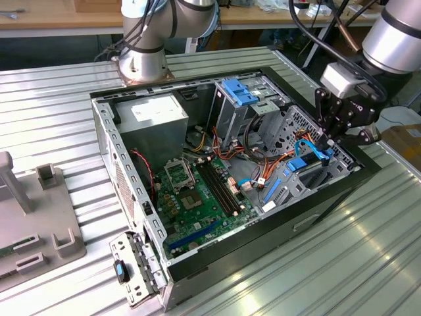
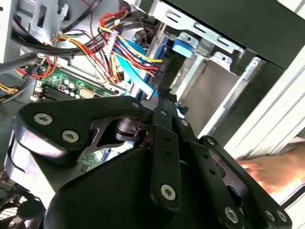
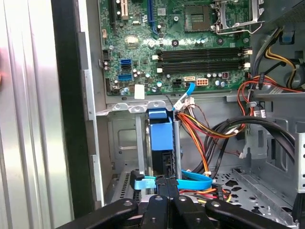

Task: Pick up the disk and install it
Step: 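Insert the second disk wire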

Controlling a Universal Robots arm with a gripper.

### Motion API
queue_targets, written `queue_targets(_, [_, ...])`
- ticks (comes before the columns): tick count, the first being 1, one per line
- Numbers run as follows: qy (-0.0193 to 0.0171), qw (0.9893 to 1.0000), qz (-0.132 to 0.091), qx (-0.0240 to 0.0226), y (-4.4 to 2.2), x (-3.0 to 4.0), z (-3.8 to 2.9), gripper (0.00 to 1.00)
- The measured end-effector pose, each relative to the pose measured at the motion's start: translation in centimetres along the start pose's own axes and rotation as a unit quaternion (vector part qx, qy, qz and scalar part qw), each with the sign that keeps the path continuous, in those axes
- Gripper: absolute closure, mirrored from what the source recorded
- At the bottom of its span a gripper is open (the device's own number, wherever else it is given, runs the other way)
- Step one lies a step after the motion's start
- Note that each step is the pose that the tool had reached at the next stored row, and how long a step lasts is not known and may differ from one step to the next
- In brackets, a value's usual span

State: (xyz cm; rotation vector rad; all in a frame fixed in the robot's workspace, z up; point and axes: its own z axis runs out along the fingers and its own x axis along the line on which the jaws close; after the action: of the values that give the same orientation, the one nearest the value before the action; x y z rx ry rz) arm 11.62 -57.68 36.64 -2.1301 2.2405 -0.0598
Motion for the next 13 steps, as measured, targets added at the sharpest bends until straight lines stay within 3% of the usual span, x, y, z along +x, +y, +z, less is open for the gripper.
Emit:
queue_targets(10, [0.0051, 1.0, 0.0, 0.0002, -0.13, 2.13, -0.42, 0.89])
queue_targets(11, [0.0063, 1.0, 0.0, 0.0003, -0.15, 2.4, -0.42, 0.89])
queue_targets(12, [0.0123, 0.9999, -0.001, 0.0006, -0.16, 2.72, -0.41, 0.89])
queue_targets(13, [0.0149, 0.9999, -0.001, 0.0008, -0.16, 2.81, -0.28, 0.89])
